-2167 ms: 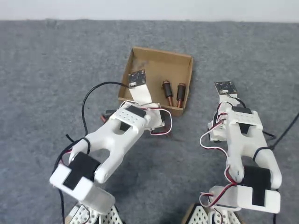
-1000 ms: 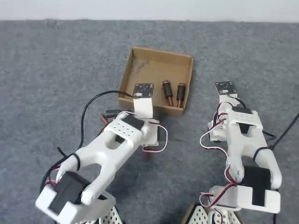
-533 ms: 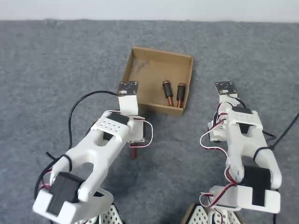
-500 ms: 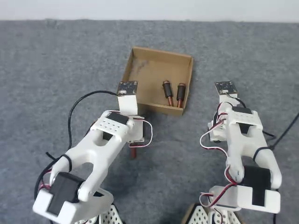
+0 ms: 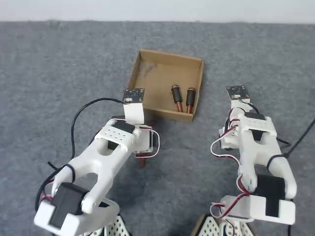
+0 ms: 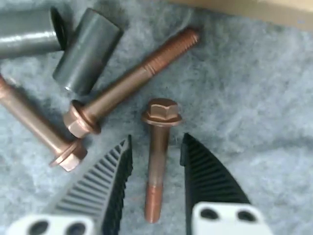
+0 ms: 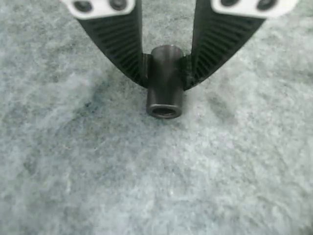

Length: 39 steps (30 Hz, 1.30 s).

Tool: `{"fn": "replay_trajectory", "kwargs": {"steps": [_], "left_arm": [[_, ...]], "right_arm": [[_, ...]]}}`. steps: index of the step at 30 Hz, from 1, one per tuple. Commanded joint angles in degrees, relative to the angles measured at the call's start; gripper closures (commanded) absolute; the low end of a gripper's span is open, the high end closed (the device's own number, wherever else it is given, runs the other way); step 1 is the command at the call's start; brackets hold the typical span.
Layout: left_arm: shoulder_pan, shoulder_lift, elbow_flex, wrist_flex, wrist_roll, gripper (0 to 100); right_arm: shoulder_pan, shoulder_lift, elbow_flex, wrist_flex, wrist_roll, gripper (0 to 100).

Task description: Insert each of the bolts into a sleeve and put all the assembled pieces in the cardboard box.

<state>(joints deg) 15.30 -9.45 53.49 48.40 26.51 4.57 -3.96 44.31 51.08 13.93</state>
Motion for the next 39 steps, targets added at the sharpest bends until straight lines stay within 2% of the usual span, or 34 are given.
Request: {"fn": "replay_trajectory", "kwargs": {"steps": [1, 3, 8, 16, 20, 21, 28, 35, 39], "left_arm": [[-0.2, -2.5, 0.6, -4.7, -0.5, 88], [0.2, -2.5, 1.5, -6.9, -0.5, 89], [0.3, 0.1, 0.5, -6.9, -0.4, 89], [0.3, 10.5, -10.2, 1.1, -0.4, 89], [1.2, 10.1, -10.2, 0.8, -0.5, 100], [1.9, 10.1, -10.0, 0.9, -0.5, 99], [2.5, 5.8, -7.0, 0.9, -0.6, 99], [2.3, -4.7, -1.7, 0.8, -0.6, 99], [-2.5, -12.4, 1.0, 0.7, -0.6, 99]], "right_arm": [[0.8, -0.3, -2.7, -0.5, -0.1, 99.1], [0.8, -0.3, -2.7, -0.4, -0.1, 99.1], [0.8, -0.3, -2.7, -0.3, -0.1, 99.1], [0.9, -0.3, -2.6, -0.3, -0.1, 99.1], [0.9, -0.3, -2.6, -0.3, -0.1, 99.1], [0.9, -0.3, -2.6, -0.3, -0.1, 99.1], [0.9, -0.3, -2.6, -0.3, -0.1, 99.1], [0.8, -0.3, -2.6, -0.3, -0.1, 99.1], [0.7, -0.3, -2.6, -0.6, -0.2, 99.1]]}}
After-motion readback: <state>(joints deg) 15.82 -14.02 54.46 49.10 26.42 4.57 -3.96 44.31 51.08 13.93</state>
